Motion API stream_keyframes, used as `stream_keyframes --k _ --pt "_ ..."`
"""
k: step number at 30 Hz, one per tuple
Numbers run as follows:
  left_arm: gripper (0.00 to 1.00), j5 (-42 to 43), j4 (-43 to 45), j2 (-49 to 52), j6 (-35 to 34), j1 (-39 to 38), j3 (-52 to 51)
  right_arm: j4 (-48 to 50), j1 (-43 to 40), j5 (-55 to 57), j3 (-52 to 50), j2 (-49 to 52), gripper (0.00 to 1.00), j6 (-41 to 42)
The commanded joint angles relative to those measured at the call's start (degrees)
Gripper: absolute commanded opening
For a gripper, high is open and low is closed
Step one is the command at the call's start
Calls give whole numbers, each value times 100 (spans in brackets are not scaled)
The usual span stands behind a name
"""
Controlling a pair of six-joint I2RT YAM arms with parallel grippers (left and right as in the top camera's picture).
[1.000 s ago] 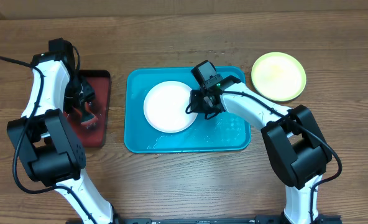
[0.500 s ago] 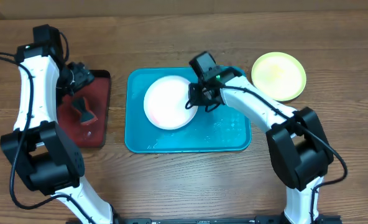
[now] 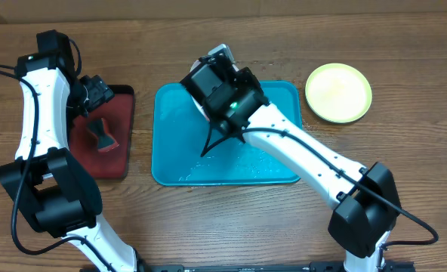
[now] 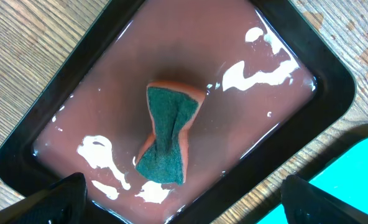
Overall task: Clean dirty plates on tray and stack at the side
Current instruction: 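Lift the white plate with the right gripper toward the plate stack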
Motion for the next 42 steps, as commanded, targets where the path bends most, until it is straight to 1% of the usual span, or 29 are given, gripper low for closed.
stream_keyframes --k 1,5,11,13,15,17,19,20,21,22,23,24,26,27,28,30,33,38,42 --pt "100 31 -17 -105 7 20 105 323 332 2286 162 -149 4 -1021" --pt "100 31 -17 -105 7 20 105 796 551 2981 162 -149 4 -2006" --pt "100 31 -17 -105 7 20 105 1596 673 3733 162 -149 4 -3530" --pt "100 31 -17 -105 7 20 105 1862 675 3893 162 -149 4 -3869" --pt "100 33 -17 -105 7 20 105 2065 675 3884 162 -149 4 -3899" --pt "100 46 -17 -105 7 20 105 2131 675 3742 151 -149 4 -3451" --pt "100 44 -17 -105 7 20 105 1910 673 3130 90 -149 4 -2387" --pt "100 44 -17 -105 7 20 105 1484 651 2304 61 -146 4 -1834" --pt "100 44 -17 -105 4 20 105 846 546 385 2 -122 4 -1766" --pt "100 46 -17 -105 7 20 105 658 448 -415 -50 -96 4 -1790" --pt "100 44 -17 -105 7 20 105 514 334 -721 -87 -70 4 -1733" --pt "100 44 -17 -105 7 20 105 407 234 -610 -92 -66 4 -1491" --pt "100 44 -17 -105 7 20 105 271 -26 144 -68 -142 4 -490" --pt "100 44 -17 -105 7 20 105 232 -164 326 -61 -212 4 -118" --pt "100 44 -17 -105 7 20 105 190 -354 278 -59 -321 4 120" --pt "100 44 -17 -105 7 20 105 107 -776 -201 -59 -531 4 334" --pt "100 44 -17 -105 7 20 105 -42 -1598 -1482 -59 -804 4 533" --pt "100 44 -17 -105 7 20 105 -455 -3493 -4057 -90 -831 4 651" --pt "100 46 -17 -105 7 20 105 -723 -4725 -5198 -275 -719 4 651"
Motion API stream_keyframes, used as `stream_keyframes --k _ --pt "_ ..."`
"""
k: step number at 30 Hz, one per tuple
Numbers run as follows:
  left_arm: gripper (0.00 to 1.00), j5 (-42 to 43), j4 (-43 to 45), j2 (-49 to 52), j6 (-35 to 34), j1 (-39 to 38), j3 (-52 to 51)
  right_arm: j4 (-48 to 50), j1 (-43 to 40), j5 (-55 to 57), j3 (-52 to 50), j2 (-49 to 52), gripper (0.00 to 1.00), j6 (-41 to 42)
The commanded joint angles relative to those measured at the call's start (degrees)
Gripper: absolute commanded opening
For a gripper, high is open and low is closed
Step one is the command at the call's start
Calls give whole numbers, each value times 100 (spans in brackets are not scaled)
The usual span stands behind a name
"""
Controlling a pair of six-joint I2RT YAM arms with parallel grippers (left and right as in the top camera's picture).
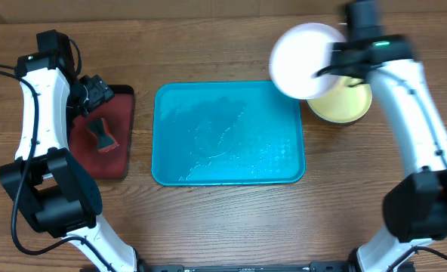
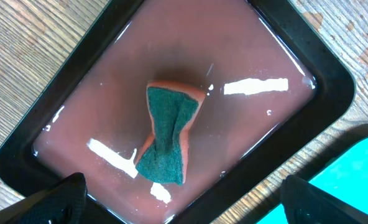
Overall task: Clean dirty plates on tray and stack at the side
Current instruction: 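Lift the white plate with the right gripper toward the plate stack, then lower the white plate onto the yellow plate and open the right gripper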
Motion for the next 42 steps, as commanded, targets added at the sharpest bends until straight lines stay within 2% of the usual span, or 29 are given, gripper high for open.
stream_keyframes --k 1,5,10,17,25,27,28,32,36,42 --pt "100 42 -13 -105 7 20 105 -68 -1202 -1919 -328 -20 4 188" --pt "100 42 -13 -105 7 20 105 173 -1838 -1928 -820 22 4 190" --pt "100 42 -13 -105 7 20 105 1010 -2245 -1928 -1604 37 4 518" --pt "100 42 -13 -105 7 20 105 2098 -2232 -1989 -2339 52 4 625" --pt "100 42 -13 -105 7 20 105 2409 -2205 -1989 -2409 59 4 925" --pt "100 42 -13 -105 7 20 105 2428 -2205 -1996 -2409 61 20 925" --pt "100 42 -13 -105 7 20 105 2428 -2205 -2015 -2409 63 23 920" --pt "100 42 -13 -105 7 20 105 2341 -2205 -2249 -2409 63 27 918" --pt "100 44 -13 -105 7 20 105 2072 -2151 -2643 -2406 61 44 916" --pt "100 44 -13 -105 7 20 105 1587 -2135 -3084 -2404 -273 50 916"
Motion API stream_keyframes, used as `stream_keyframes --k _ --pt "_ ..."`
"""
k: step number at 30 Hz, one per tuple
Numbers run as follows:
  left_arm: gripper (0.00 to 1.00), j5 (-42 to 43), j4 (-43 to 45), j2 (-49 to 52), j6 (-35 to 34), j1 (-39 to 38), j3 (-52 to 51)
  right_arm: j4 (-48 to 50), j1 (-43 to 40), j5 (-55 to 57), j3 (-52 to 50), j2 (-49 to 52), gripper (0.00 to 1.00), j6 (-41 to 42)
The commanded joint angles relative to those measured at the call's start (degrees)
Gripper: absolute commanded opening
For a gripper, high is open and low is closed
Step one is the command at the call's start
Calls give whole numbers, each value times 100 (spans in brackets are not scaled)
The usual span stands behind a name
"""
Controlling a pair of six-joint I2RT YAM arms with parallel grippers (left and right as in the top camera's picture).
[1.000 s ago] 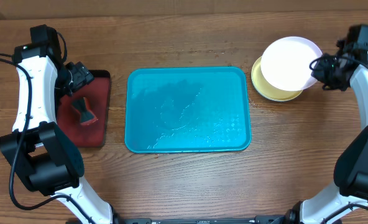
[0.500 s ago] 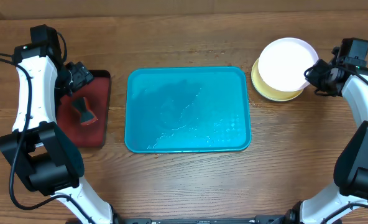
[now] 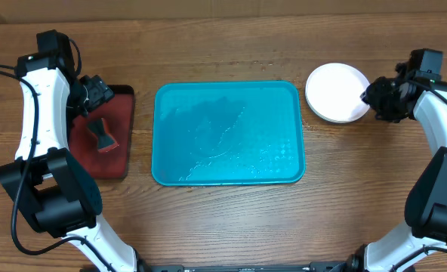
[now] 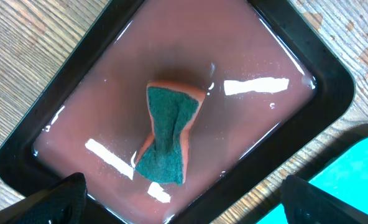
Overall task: Clean dirty plates on tray and stack at the side
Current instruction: 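Lower the white plate onto the yellow plate and open the right gripper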
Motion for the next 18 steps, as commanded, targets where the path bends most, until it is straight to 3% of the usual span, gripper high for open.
stream_keyframes --k 1,10,11,12,18 --pt "100 42 -15 -107 7 20 105 -188 26 -400 -11 -450 52 13" --pt "100 42 -15 -107 7 20 105 -1340 68 -413 -11 -2194 56 13" --pt "100 42 -15 -107 7 20 105 -1467 101 -413 -11 -2321 59 15" --pt "100 42 -15 -107 7 20 105 -1620 151 -431 -11 -2446 98 15" --pt "100 42 -15 -107 7 20 105 -2282 404 -1178 -13 -2634 100 15"
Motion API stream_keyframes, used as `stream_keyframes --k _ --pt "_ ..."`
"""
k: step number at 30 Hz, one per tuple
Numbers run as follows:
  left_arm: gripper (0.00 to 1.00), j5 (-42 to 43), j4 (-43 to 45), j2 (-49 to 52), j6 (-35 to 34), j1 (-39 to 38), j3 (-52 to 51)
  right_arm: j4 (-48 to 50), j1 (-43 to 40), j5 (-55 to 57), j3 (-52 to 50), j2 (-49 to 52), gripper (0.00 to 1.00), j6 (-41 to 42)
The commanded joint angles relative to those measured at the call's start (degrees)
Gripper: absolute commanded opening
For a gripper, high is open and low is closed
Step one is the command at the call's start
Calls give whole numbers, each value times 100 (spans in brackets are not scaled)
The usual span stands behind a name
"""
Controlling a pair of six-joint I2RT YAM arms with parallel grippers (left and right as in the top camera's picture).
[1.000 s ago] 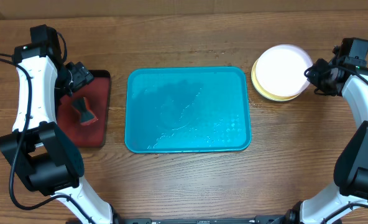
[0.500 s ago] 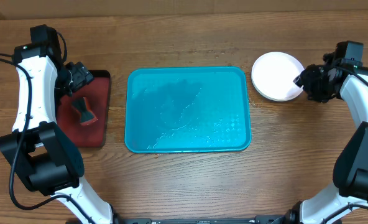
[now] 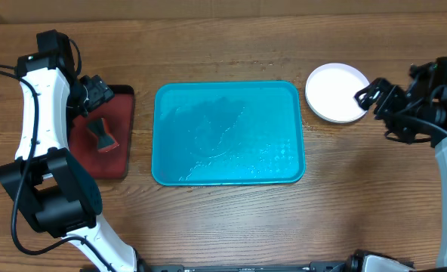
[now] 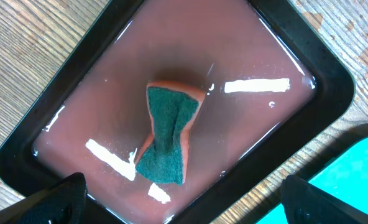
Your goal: Clean dirty plates on tray and stack at the side
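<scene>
The teal tray [image 3: 228, 133] lies wet in the middle of the table, with no plate on it. A white plate [image 3: 336, 92] rests at the back right, beside the tray. My right gripper [image 3: 376, 99] stands open just right of that plate, touching nothing. My left gripper [image 3: 95, 91] hangs open above the black basin [image 4: 41, 134] of reddish water. A green-and-orange sponge [image 4: 168, 137] lies pinched in the water, free of the fingers [image 4: 59, 196].
The black basin [image 3: 125, 128] sits left of the tray, close to its edge. Bare wooden table [image 3: 231, 219] stretches in front of the tray and to the right of the plate.
My right gripper has drawn back to the right, off the white plate's rim, and now shows open. The plate stays put. The left arm and sponge are unchanged.
My right gripper was over a white plate at the tray's back edge, with a yellow plate at the back right. Then it held the white plate in the air near the yellow one. Then the white plate lay on the yellow one, and now the gripper has pulled away.
</scene>
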Motion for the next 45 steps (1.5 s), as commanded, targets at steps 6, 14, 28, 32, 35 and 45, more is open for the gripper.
stream_keyframes --k 6,14,28,32,35,45 --pt "100 39 -13 -105 4 20 105 -264 133 -914 20 66 100 7" --pt "100 39 -13 -105 4 20 105 -313 133 -678 20 66 100 0" --pt "100 42 -13 -105 4 20 105 1637 675 -319 -1038 -4 100 -79" --pt "100 39 -13 -105 4 20 105 2706 935 -317 -1681 -286 100 -83" --pt "100 39 -13 -105 4 20 105 3491 1106 -315 -2260 -651 100 -83" --pt "100 39 -13 -105 4 20 105 5495 1375 -310 -4559 -2411 100 -166"
